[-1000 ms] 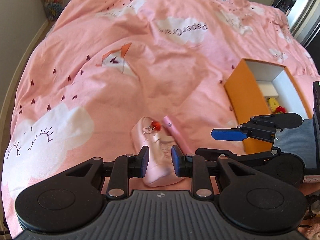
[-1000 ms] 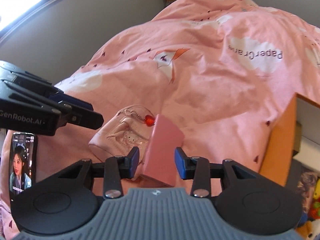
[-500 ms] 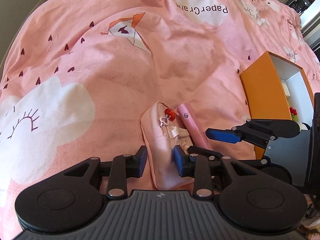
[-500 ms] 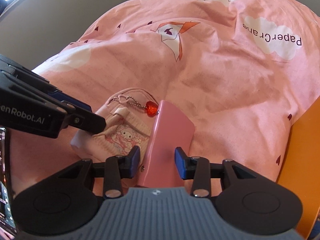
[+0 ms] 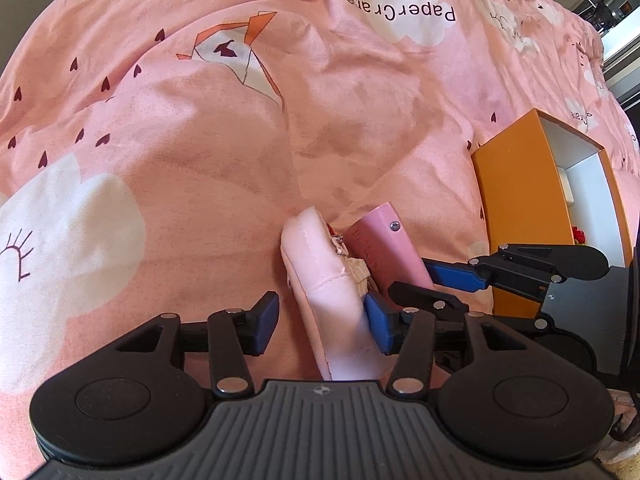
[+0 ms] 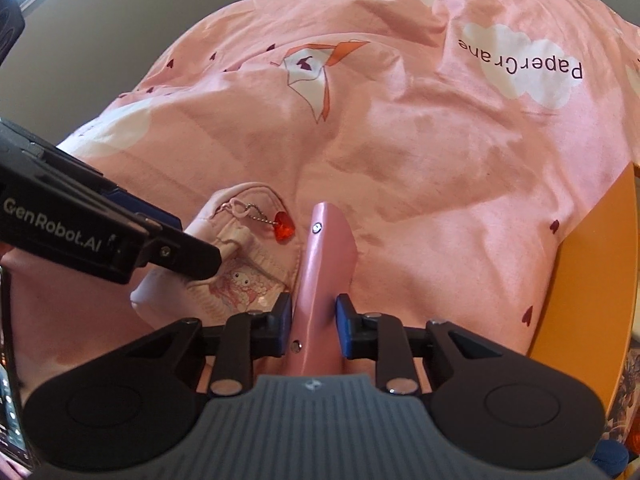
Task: Organize objects
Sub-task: 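Grasp the pink pouch with the left tool while the right tool holds the bottle, then carry the pink pouch and pink bottle over the shoebox with both tools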
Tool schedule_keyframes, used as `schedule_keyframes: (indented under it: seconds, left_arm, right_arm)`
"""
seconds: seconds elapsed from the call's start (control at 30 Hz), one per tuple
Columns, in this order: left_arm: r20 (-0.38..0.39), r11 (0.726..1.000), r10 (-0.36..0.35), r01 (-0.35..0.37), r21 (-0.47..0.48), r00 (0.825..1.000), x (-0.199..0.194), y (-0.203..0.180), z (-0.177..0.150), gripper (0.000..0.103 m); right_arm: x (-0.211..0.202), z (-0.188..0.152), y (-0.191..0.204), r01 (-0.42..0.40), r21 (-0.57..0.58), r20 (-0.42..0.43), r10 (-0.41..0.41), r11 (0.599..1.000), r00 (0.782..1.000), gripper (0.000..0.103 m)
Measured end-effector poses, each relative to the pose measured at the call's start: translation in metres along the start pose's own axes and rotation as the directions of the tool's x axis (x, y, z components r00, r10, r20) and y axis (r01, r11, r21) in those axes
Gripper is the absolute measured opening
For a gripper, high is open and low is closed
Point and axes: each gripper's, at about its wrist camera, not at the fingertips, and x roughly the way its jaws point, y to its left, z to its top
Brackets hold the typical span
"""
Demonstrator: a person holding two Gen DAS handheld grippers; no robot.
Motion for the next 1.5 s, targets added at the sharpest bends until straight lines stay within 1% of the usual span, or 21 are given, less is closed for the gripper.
schedule_keyframes:
  seconds: [0.07,0.2,0.3,0.43,0.47,0.53,0.6,0.67,0.73,0.83,0.9,1.0,1.13,1.33,1.5]
  left_arm:
    - [-0.002,1.0,0.003,-0.003,-0.004,1.0,0.0,-0.002,0.001,0.06]
    - [0.006,0.999,0.027,-0.027,0.025,1.0,-0.004,-0.009,0.004,0.059]
    - [-0.005,0.999,0.021,-0.021,0.039,1.0,-0.003,-0.014,0.006,0.059]
    - [-0.021,0.995,0.089,-0.088,0.041,0.996,0.008,-0.017,0.006,0.058]
    - [-0.022,0.993,0.113,-0.112,0.048,0.993,0.01,-0.017,0.006,0.056]
    - [-0.029,0.984,0.165,-0.163,0.069,0.986,0.014,-0.017,0.005,0.047]
    - [-0.033,0.984,0.166,-0.164,0.075,0.986,0.015,-0.015,0.003,0.043]
    - [-0.03,0.984,0.166,-0.164,0.076,0.986,0.015,-0.014,0.002,0.041]
    - [-0.025,0.983,0.167,-0.164,0.083,0.986,0.014,-0.015,0.0,0.036]
    - [-0.014,0.987,0.136,-0.135,0.083,0.991,0.008,-0.015,-0.001,0.029]
    - [0.0,0.989,0.117,-0.116,0.087,0.993,0.0,-0.016,-0.003,0.028]
    - [0.041,0.991,0.097,-0.101,0.093,0.994,-0.019,-0.016,-0.005,0.026]
    - [0.105,0.995,0.045,-0.054,0.085,0.993,-0.046,-0.021,-0.009,0.026]
    - [0.211,0.995,-0.018,-0.003,0.101,0.977,-0.082,-0.044,-0.017,0.026]
    - [0.295,0.988,-0.064,0.019,0.153,0.953,-0.105,-0.079,-0.026,0.026]
  right_arm:
    - [0.004,0.002,-0.003,-0.013,0.013,-0.009,0.013,1.0,1.0,0.025]
    - [0.003,0.006,-0.003,-0.025,0.015,-0.009,0.025,1.0,1.0,0.025]
    - [0.003,0.006,-0.002,-0.026,0.005,-0.01,0.026,1.0,1.0,0.025]
    - [0.004,0.007,-0.001,-0.023,-0.005,-0.012,0.023,1.0,1.0,0.025]
    - [0.003,0.007,-0.002,-0.022,-0.01,-0.012,0.022,1.0,1.0,0.025]
    - [0.003,0.008,-0.001,-0.018,-0.022,-0.011,0.018,1.0,1.0,0.025]
    - [0.003,0.009,0.0,-0.013,-0.036,-0.011,0.012,0.999,1.0,0.025]
    - [0.005,0.011,-0.001,-0.012,-0.041,-0.012,0.011,0.999,1.0,0.025]
    - [0.007,0.011,-0.001,-0.02,-0.037,-0.012,0.019,0.999,1.0,0.024]
    - [0.006,0.012,0.0,-0.017,-0.037,-0.007,0.017,0.999,1.0,0.022]
    - [0.001,0.009,-0.002,-0.024,-0.026,0.006,0.024,0.999,1.0,0.021]
    - [-0.013,0.006,-0.006,-0.047,0.003,0.043,0.047,0.999,0.998,0.02]
    - [-0.043,0.001,-0.008,-0.076,0.021,0.109,0.073,0.997,0.991,0.02]
    - [-0.099,-0.011,-0.019,-0.112,0.068,0.231,0.093,0.991,0.969,0.019]
    - [-0.15,-0.031,-0.043,-0.128,0.143,0.333,0.075,0.981,0.94,0.019]
